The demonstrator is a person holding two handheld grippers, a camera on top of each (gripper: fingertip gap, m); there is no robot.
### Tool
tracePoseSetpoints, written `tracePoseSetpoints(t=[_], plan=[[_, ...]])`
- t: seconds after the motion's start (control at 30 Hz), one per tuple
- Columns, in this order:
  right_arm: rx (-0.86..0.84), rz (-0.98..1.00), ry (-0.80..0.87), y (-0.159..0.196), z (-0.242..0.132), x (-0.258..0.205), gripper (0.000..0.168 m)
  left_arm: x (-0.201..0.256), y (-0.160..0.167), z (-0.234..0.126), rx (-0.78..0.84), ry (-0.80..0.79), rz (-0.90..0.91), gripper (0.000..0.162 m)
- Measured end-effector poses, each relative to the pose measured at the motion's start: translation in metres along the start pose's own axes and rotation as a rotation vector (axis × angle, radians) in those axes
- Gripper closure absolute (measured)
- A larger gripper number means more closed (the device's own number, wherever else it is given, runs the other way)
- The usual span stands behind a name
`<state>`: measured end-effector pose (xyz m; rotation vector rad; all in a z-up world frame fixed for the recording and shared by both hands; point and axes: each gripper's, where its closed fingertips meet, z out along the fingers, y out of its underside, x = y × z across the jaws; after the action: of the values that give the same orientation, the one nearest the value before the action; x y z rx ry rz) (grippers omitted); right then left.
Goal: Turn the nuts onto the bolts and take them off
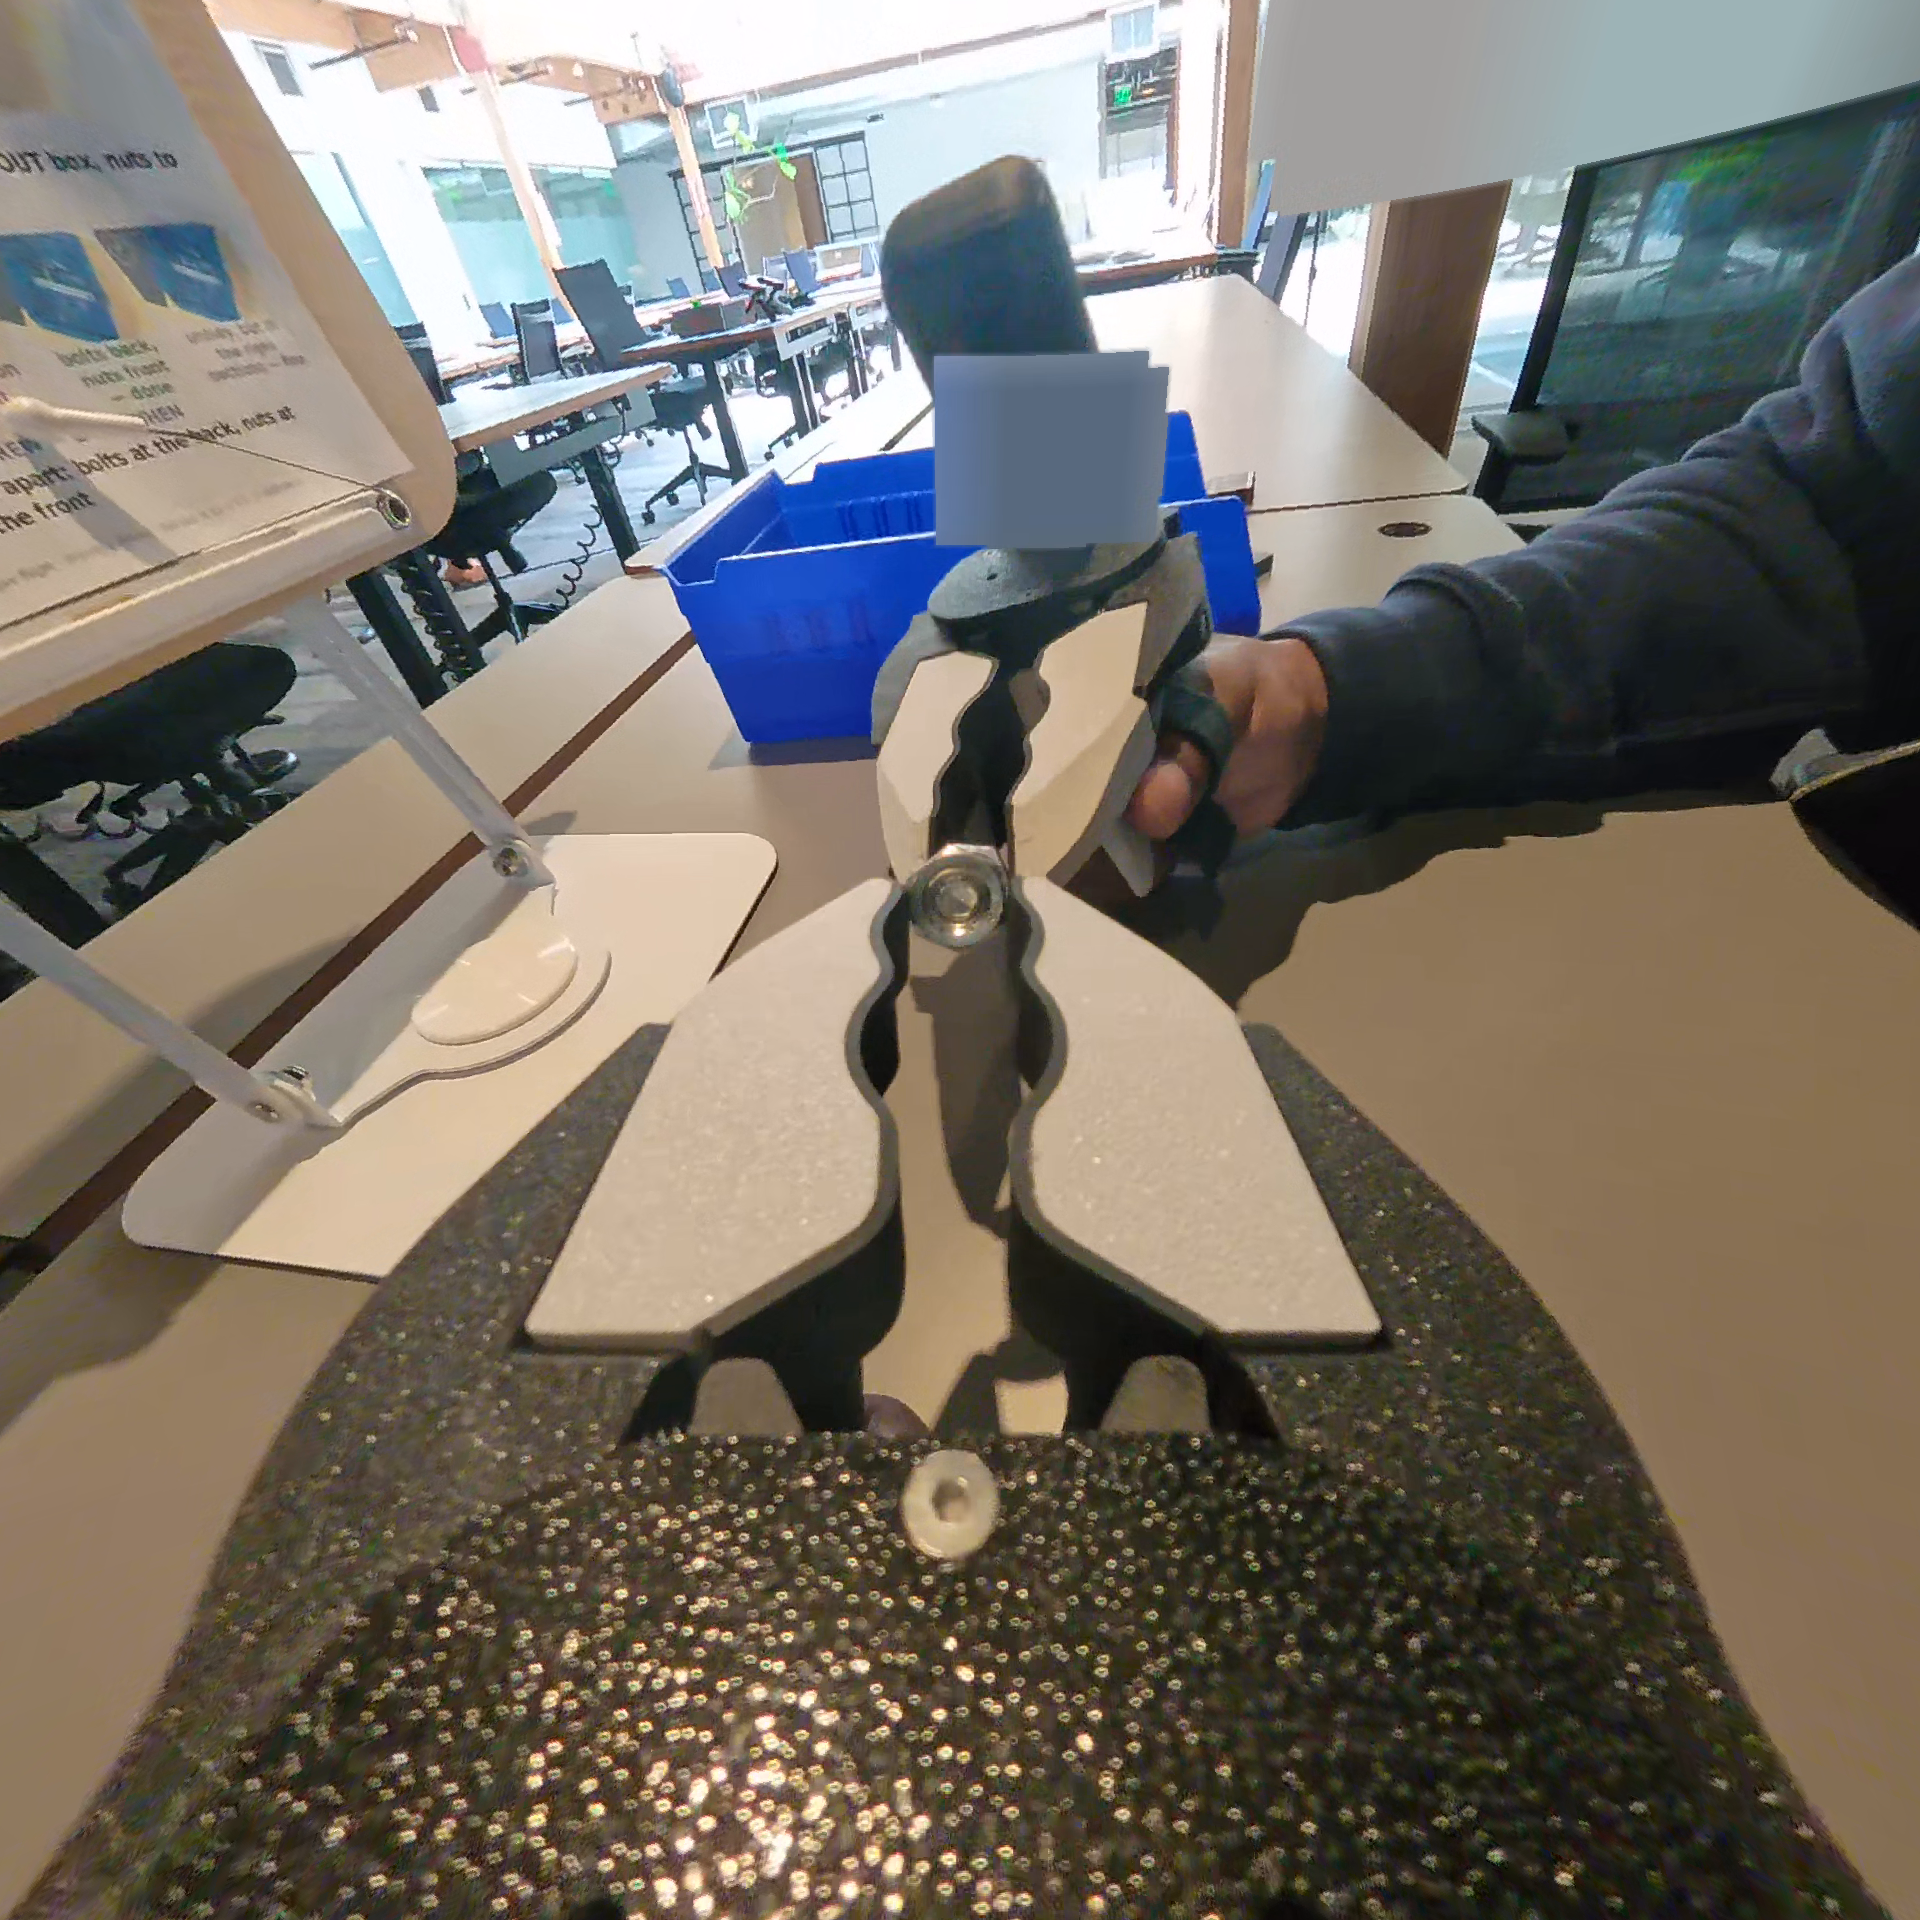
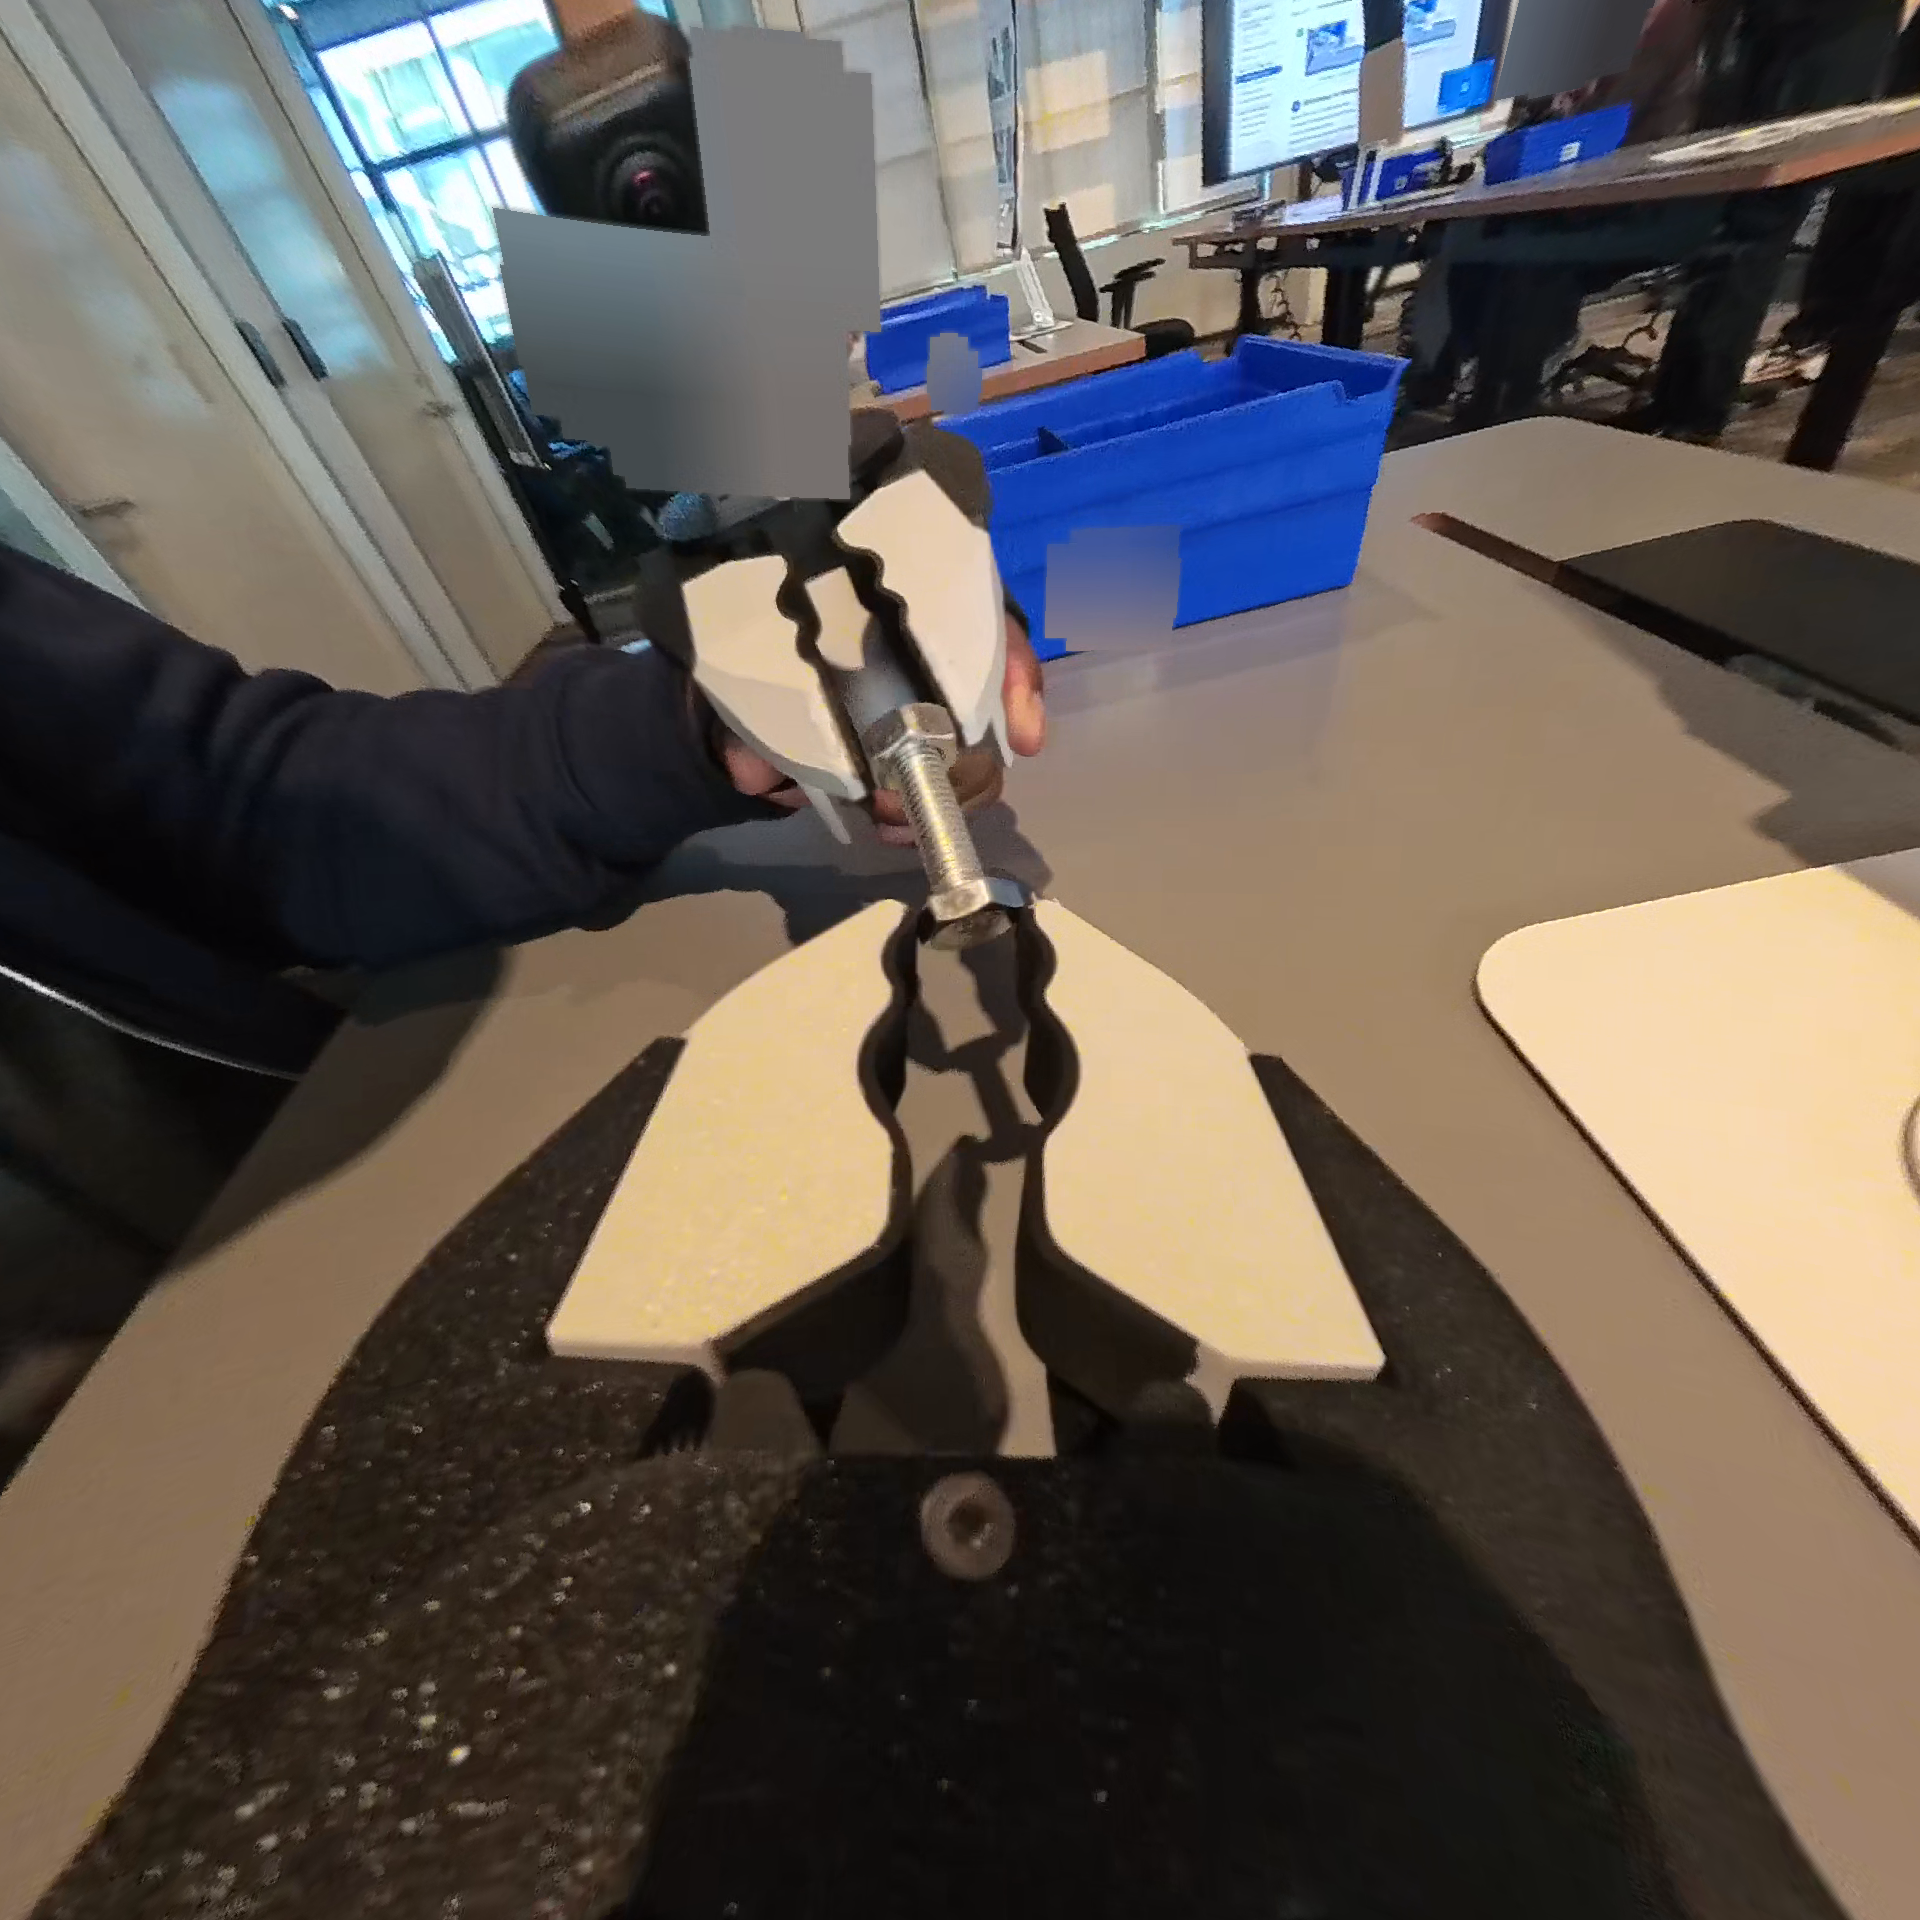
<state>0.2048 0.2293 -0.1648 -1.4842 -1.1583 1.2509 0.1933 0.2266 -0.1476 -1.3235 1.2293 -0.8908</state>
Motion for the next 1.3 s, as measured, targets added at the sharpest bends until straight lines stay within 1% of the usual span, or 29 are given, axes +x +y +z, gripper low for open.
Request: tracePoseSetpoints(t=[0.17, 0.4, 0.63, 0.77, 1.2, 1.3], plan=[[-0.009, 0.087, -0.084, 0.004, -0.001, -0.004, 0.152, 0.004, 0.006, 0.0, -0.059, 0.017, 0.044, 0.145], [-0.025, 0.205, -0.182, 0.008, 0.0, -0.011, 0.152, 0.011, 0.007, -0.002, -0.075, 0.034, 0.139, 0.145], [-0.026, 0.28, -0.244, 0.009, -0.001, -0.015, 0.151, 0.016, 0.009, -0.002, -0.091, 0.025, 0.253, 0.145], [-0.016, 0.302, -0.25, 0.008, -0.002, -0.014, 0.151, 0.015, 0.008, -0.002, -0.093, -0.008, 0.317, 0.145], [0.012, 0.288, -0.241, 0.004, -0.002, -0.014, 0.151, 0.012, 0.005, 0.003, -0.035, -0.027, 0.239, 0.143], [0.018, 0.285, -0.24, 0.003, -0.001, -0.014, 0.151, 0.01, 0.002, 0.003, -0.019, -0.032, 0.215, 0.138]])
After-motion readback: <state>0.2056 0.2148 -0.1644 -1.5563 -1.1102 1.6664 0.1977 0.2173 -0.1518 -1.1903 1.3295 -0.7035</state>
